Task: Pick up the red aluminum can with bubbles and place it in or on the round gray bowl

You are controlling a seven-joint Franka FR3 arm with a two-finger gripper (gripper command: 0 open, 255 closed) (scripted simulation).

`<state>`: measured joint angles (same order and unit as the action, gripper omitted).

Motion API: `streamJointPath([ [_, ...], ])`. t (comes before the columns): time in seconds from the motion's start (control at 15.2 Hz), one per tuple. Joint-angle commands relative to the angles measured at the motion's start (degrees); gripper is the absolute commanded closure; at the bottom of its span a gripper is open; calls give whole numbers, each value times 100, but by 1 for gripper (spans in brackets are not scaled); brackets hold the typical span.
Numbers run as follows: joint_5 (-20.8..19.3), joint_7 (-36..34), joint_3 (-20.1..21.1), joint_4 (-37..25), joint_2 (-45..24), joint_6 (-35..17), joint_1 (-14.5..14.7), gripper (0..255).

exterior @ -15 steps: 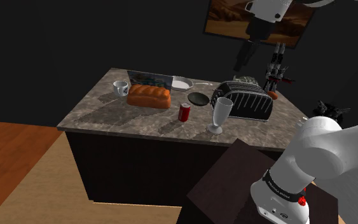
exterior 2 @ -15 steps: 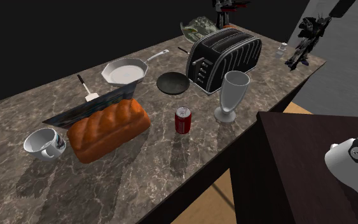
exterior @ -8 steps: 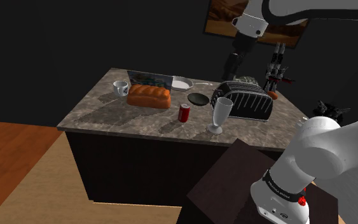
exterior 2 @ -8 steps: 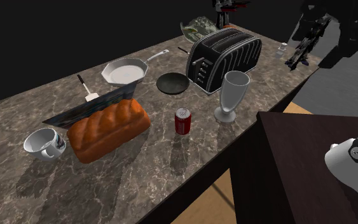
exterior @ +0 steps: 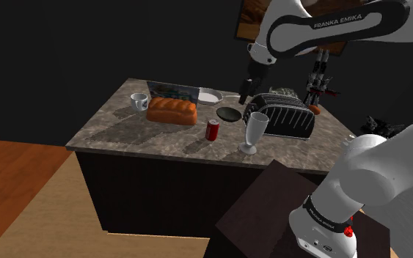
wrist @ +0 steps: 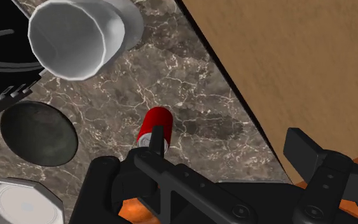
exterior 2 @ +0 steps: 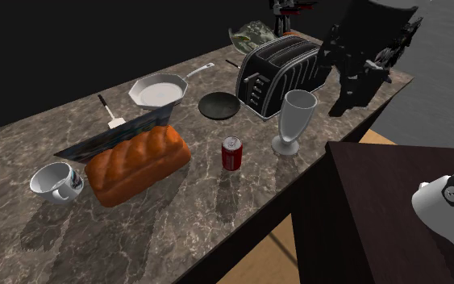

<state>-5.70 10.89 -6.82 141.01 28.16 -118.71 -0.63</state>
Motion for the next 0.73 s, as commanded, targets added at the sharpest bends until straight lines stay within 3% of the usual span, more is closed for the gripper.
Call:
streamJointPath([
  [0.0, -16, 19, -51, -41, -468, -428, -3, 0],
  [0.66, 72, 235, -281, -659, -2662, -1962, -45, 0],
])
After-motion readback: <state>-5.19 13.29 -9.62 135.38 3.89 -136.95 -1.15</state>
